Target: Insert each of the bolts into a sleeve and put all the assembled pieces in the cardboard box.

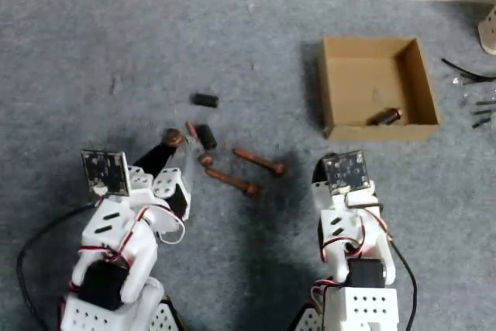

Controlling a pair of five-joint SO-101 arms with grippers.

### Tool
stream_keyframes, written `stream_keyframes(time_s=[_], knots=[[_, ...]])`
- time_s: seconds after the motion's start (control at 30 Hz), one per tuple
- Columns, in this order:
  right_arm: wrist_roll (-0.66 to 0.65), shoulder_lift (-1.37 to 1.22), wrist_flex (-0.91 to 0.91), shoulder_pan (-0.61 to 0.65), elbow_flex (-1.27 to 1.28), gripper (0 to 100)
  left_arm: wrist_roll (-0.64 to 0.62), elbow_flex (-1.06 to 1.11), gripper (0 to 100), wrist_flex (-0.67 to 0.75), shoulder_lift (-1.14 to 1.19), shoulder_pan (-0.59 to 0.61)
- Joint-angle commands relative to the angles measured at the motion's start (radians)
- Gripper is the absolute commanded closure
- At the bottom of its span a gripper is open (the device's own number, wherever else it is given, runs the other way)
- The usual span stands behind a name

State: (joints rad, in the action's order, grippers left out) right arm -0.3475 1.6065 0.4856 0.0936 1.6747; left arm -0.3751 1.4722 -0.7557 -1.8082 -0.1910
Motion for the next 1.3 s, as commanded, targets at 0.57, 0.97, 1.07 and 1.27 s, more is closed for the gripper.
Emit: stream_keyframes(time_s=[0.57,0.97,1.07,1.27], knots=[[-0.003,0.024,-0.09,0.239,0.104,99.5,0.0,0.137,100,0.229,-0.015,0.012],[0.256,0.024,-0.254,0.386,0.045,99.5,0.0,0.147,100,0.229,-0.015,0.012],[0.258,0.024,-0.254,0.383,0.081,99.5,-0.002,0.145,100,0.229,-0.015,0.01],[0.256,0.024,-0.254,0.386,0.11,99.5,-0.002,0.139,100,0.229,-0.015,0.008]])
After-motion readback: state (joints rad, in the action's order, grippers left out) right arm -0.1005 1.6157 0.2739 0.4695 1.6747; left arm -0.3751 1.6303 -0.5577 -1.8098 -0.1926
